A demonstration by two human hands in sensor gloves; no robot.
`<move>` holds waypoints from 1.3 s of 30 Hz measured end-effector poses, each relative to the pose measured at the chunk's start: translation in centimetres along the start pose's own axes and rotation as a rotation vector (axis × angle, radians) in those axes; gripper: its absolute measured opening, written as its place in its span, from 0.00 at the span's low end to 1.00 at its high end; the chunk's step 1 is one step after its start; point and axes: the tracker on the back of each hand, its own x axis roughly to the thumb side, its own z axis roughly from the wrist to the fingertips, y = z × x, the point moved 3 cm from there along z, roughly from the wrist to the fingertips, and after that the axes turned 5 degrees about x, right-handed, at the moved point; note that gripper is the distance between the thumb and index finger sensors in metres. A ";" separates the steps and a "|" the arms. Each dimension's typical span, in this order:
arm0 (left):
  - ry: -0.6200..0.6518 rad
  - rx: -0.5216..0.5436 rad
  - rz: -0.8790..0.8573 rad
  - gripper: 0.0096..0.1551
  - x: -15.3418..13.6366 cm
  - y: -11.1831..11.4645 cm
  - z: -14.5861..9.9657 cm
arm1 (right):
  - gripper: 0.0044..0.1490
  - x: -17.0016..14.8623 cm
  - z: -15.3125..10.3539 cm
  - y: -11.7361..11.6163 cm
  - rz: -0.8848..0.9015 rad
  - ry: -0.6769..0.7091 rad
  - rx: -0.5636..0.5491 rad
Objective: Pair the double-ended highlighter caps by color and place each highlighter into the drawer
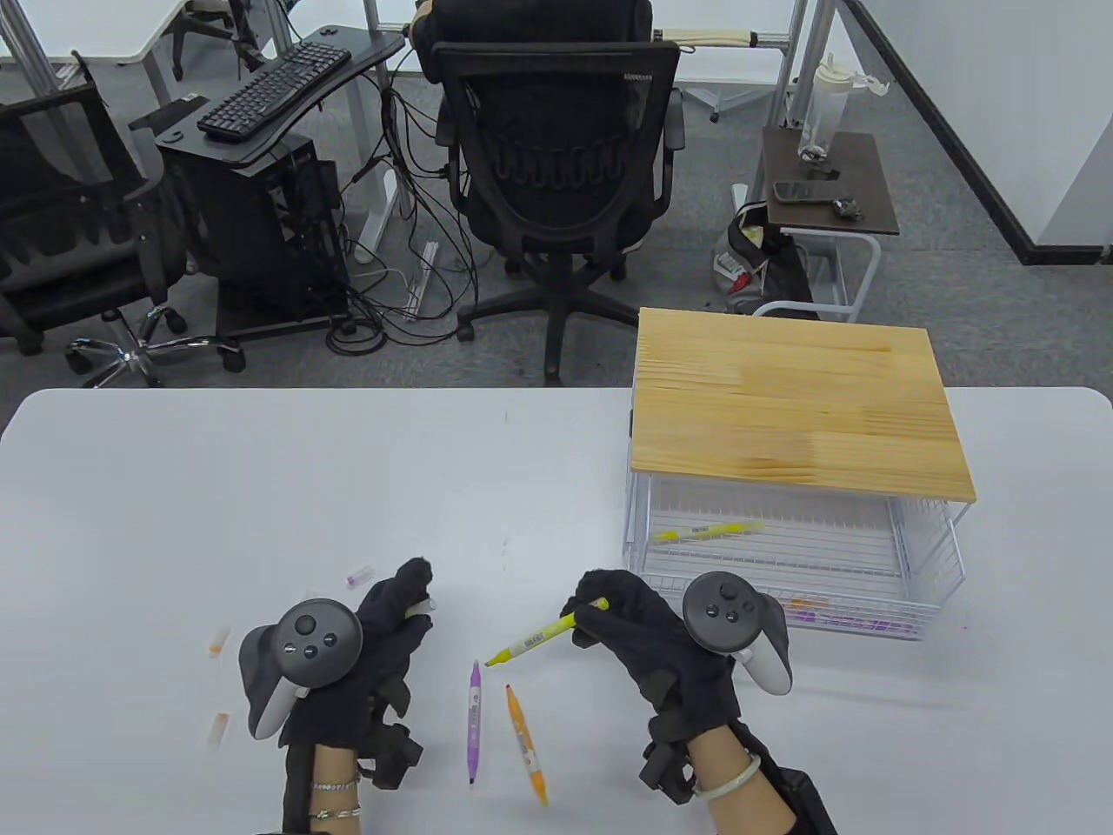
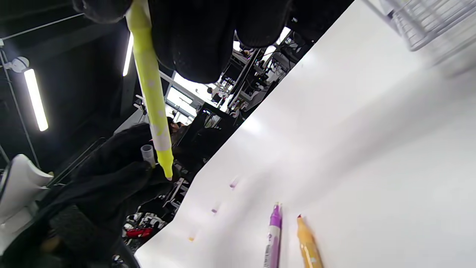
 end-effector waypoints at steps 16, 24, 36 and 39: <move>0.071 -0.114 -0.011 0.27 1.9 1.8 0.3 | 0.29 0.5 -0.5 0.5 0.043 0.062 -0.025; 0.104 -0.121 -0.013 0.27 3.0 1.9 0.1 | 0.29 0.5 -0.4 0.3 0.073 0.068 0.006; 0.157 -0.018 -0.024 0.27 3.2 0.5 -0.4 | 0.30 0.9 -0.5 0.1 -0.285 -0.052 -0.148; 0.203 -0.015 -0.018 0.27 3.6 0.0 -0.7 | 0.30 1.3 -0.8 0.1 -0.419 -0.075 -0.216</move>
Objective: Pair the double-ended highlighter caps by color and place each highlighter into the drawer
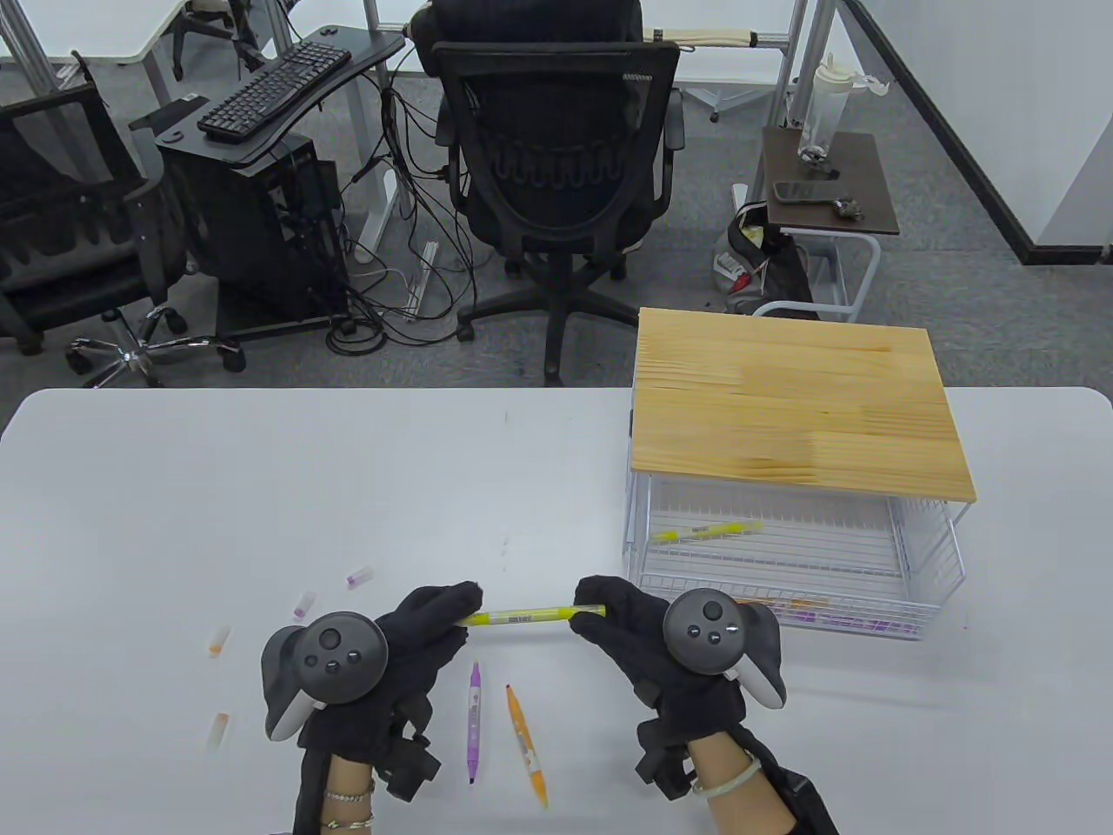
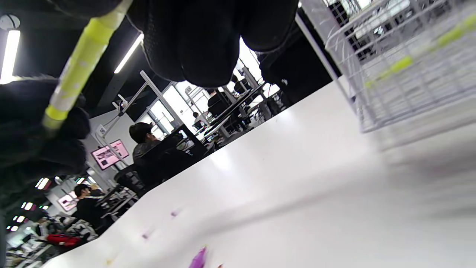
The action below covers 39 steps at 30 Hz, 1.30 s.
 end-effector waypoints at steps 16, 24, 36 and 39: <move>0.018 -0.098 0.097 0.27 0.9 0.9 0.2 | 0.27 0.7 -0.5 0.2 -0.173 0.014 -0.067; 0.026 -0.103 0.119 0.27 1.1 1.0 0.2 | 0.27 0.8 -0.6 0.0 -0.175 0.021 -0.051; 0.029 -0.095 0.168 0.26 1.2 1.0 0.1 | 0.27 1.0 -0.4 -0.8 -0.183 0.023 -0.009; 0.018 -0.092 0.178 0.26 1.2 1.0 0.2 | 0.27 1.0 -0.4 -0.8 -0.187 0.024 -0.010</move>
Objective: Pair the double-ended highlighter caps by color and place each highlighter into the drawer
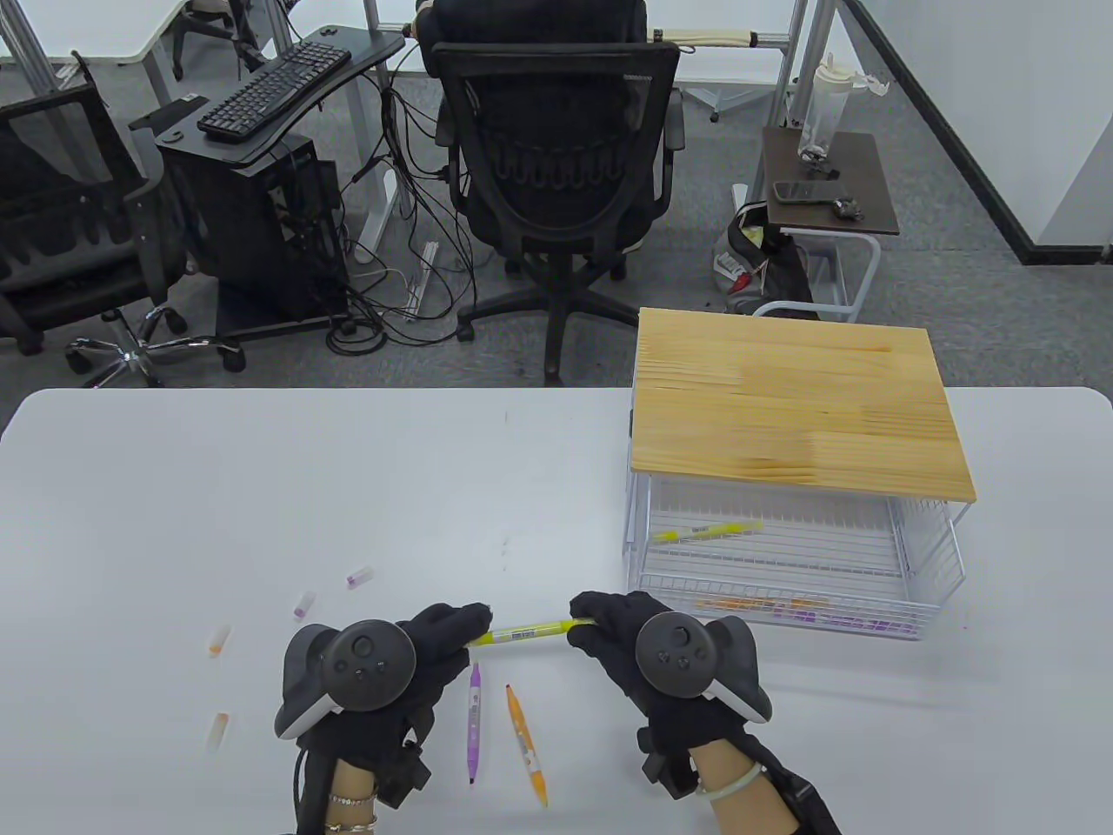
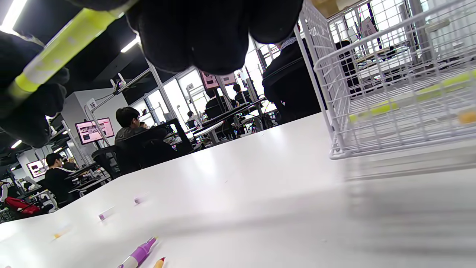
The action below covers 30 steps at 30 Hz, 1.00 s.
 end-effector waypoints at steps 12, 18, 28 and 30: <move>-0.079 0.000 0.060 0.31 -1.3 0.8 0.2 | 0.27 0.0 0.1 0.4 -0.043 -0.039 -0.038; -0.149 0.037 0.189 0.39 -2.2 0.9 0.0 | 0.27 -0.9 -0.2 1.4 -0.069 -0.083 -0.107; -0.245 -0.005 0.224 0.44 -4.7 1.9 0.0 | 0.27 -2.2 -1.4 4.2 0.002 -0.103 -0.196; -0.261 -0.012 0.210 0.45 -5.2 1.9 0.0 | 0.27 -2.6 -1.8 4.9 0.021 -0.112 -0.224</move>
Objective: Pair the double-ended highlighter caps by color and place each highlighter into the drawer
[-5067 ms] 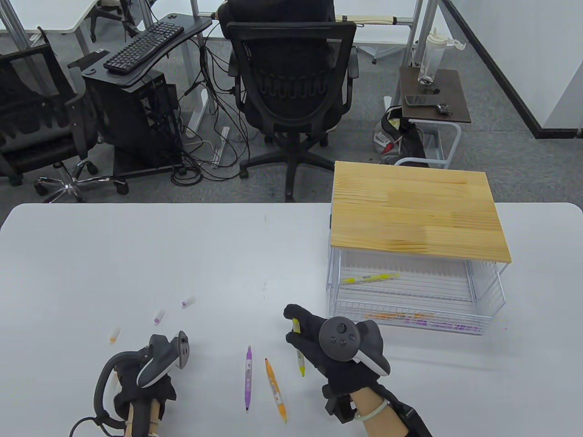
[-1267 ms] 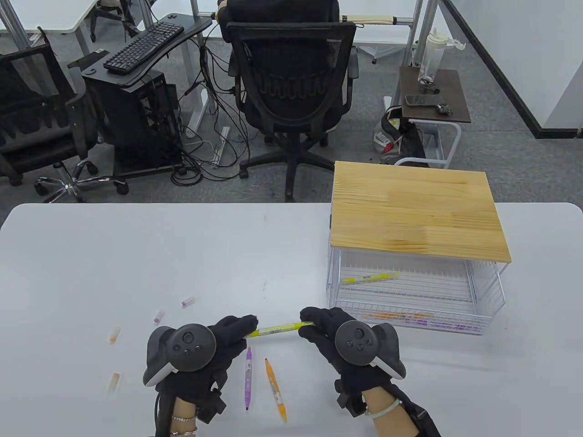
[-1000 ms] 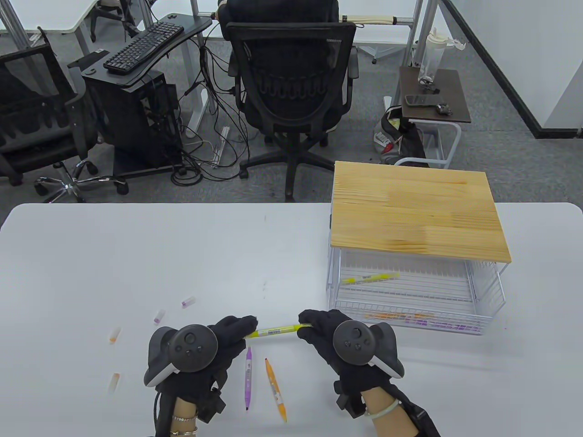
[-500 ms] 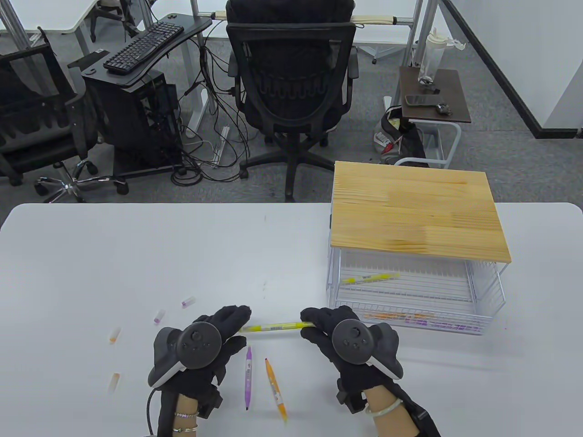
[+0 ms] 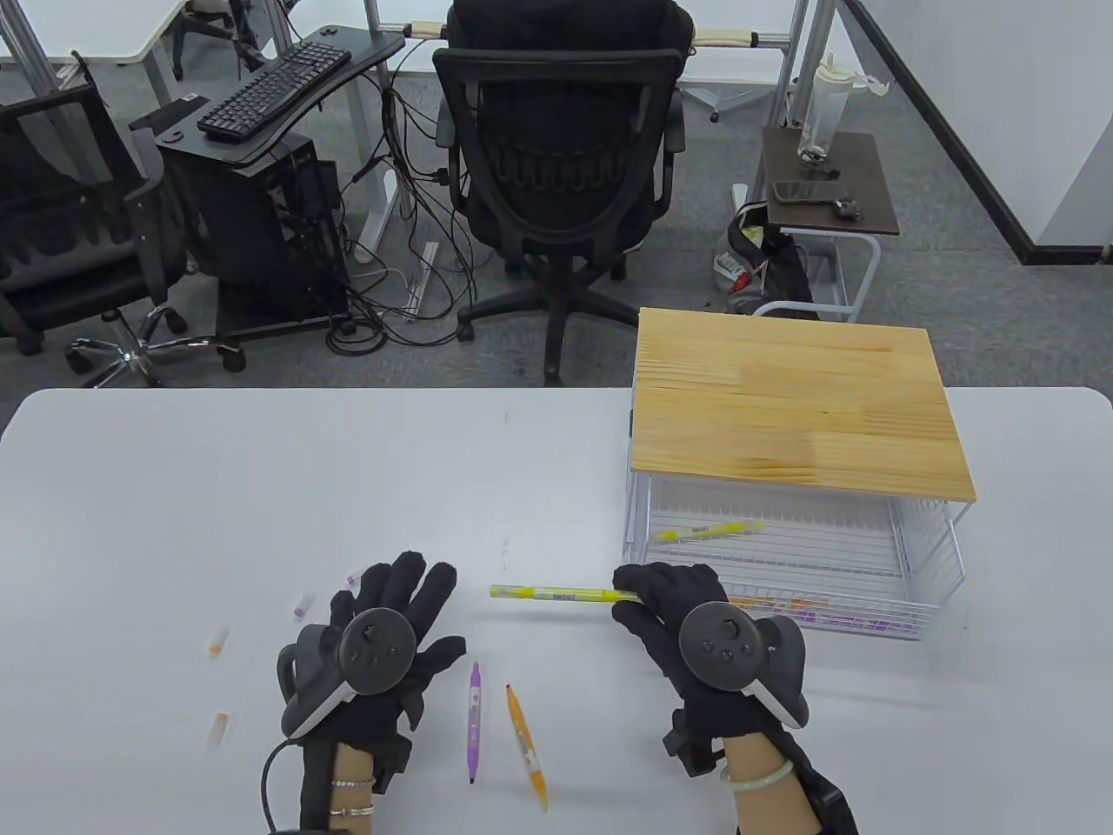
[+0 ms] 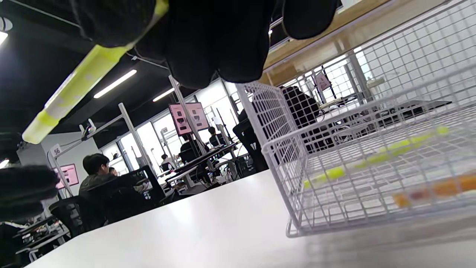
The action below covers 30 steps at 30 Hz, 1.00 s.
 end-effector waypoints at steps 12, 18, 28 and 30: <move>-0.131 -0.095 0.098 0.48 -2.5 1.6 0.6 | 0.27 -5.8 -2.4 7.0 0.157 -0.125 -0.218; -0.131 -0.092 0.054 0.48 -2.9 1.4 0.5 | 0.26 -9.7 -2.6 7.5 0.138 -0.256 -0.184; -0.136 -0.090 0.040 0.47 -3.1 1.1 0.4 | 0.26 -11.5 -1.0 4.4 -0.071 -0.439 -0.170; -0.132 -0.084 0.037 0.47 -3.1 0.9 0.3 | 0.25 -11.5 -0.5 3.4 -0.104 -0.448 -0.153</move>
